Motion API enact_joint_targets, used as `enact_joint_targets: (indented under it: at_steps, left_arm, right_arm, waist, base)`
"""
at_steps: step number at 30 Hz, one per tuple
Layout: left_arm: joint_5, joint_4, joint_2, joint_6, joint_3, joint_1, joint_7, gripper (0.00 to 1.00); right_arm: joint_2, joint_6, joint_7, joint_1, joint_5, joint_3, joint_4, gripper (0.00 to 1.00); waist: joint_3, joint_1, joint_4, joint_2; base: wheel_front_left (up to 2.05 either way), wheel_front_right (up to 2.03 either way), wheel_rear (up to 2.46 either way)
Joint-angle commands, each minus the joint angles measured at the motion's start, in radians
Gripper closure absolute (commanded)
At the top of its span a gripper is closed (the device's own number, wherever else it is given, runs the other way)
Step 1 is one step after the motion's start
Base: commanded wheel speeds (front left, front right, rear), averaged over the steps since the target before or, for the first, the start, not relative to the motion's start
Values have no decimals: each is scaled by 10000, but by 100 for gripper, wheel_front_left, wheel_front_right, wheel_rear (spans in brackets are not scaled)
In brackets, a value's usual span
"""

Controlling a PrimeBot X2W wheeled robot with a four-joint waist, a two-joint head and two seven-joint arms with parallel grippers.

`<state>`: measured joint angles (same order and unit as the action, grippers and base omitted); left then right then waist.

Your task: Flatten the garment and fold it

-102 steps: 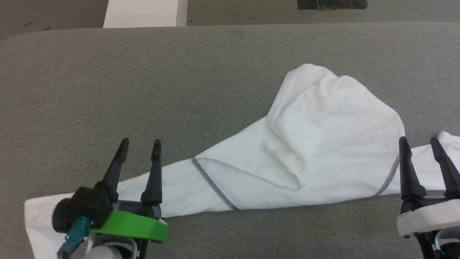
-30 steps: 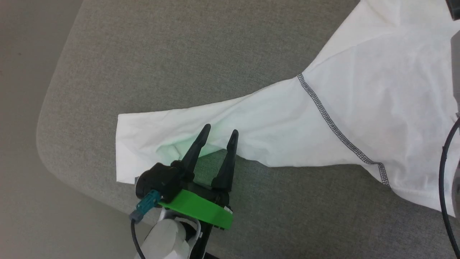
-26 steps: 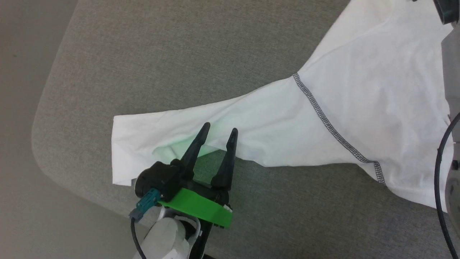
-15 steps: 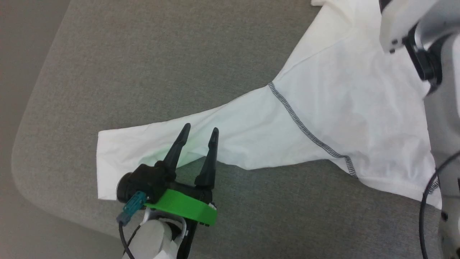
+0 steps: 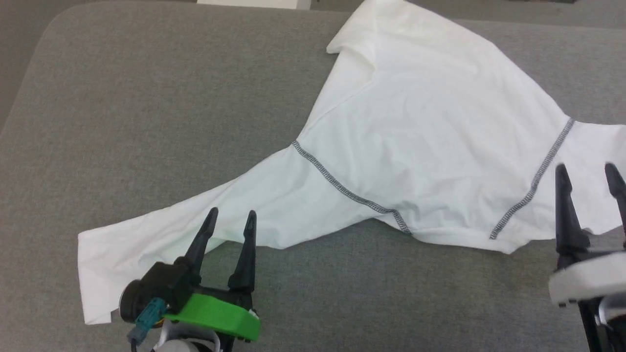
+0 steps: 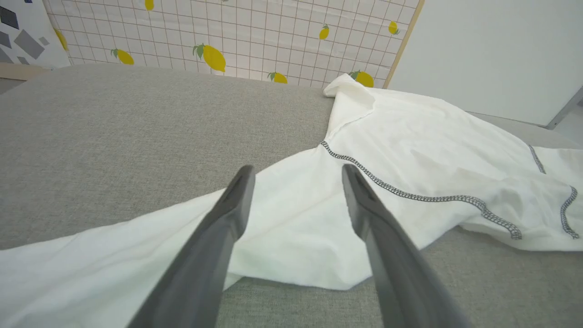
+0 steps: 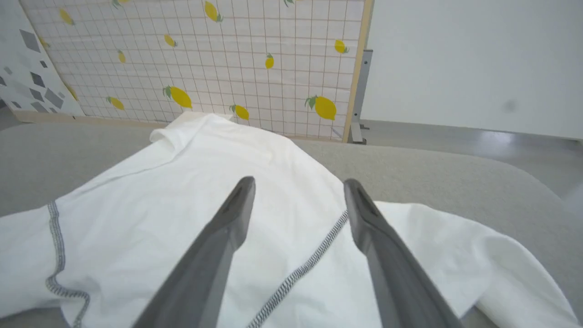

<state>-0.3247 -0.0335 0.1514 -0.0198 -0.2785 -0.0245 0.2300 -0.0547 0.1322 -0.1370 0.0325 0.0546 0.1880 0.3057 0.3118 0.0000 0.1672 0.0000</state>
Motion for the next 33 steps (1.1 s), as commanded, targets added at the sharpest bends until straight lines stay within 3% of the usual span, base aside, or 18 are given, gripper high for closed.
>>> enact_joint_targets:
  at_steps: [1, 6, 12, 17, 23, 30, 31, 32, 33]
  left_arm:
    - [77, -80, 112, -108, 88, 249, -31, 0]
    - [32, -292, 314, -352, 319, 663, -169, 0]
    - [305, -665, 1019, -641, 710, 568, -895, 0]
    - [573, -743, 2064, -340, 633, 62, -2794, 0]
    - [439, -327, 2926, 280, 389, -772, -5078, 0]
    - [95, 529, 3225, 886, -20, -1304, -6246, 0]
    - [47, 678, 3219, 936, -81, -1380, -6329, 22]
    - [24, 779, 3203, 959, -109, -1446, -6330, 65]
    - [-3, 910, 3189, 989, -145, -1504, -6308, 100]
  right_arm:
    - [30, -15, 208, -559, 308, 115, 186, 0]
    - [41, -15, 843, -1698, 1734, 498, 95, 0]
    - [43, -15, 1157, -1716, 1758, 610, 252, 0]
    - [44, -15, 1066, -1578, 1753, 570, 445, 0]
    - [44, -15, 959, -1478, 1826, 244, 469, 0]
    - [44, -15, 926, -1361, 1779, 51, 459, 0]
    - [44, -15, 916, -1350, 1774, 30, 458, 0]
    - [44, -15, 909, -1343, 1772, 15, 456, 0]
    - [45, -15, 896, -1336, 1768, -13, 452, 0]
  waist:
    - [-684, 0, -779, 0]
    - [-841, 0, -1108, 0]
    - [-853, 0, -1226, 0]
    - [-622, 0, -1124, 0]
    - [-272, 0, -1023, 0]
    - [-87, 0, -1066, 0]
    - [-83, 0, -1076, 0]
    - [-86, 0, -1087, 0]
    - [-100, 0, -1112, 0]
  base:
    - [0, 0, 0]
    - [0, 0, 0]
    - [0, 0, 0]
    - [0, 0, 0]
    - [0, 0, 0]
    - [0, 0, 0]
    - [0, 0, 0]
    - [0, 0, 0]
    - [0, 0, 0]
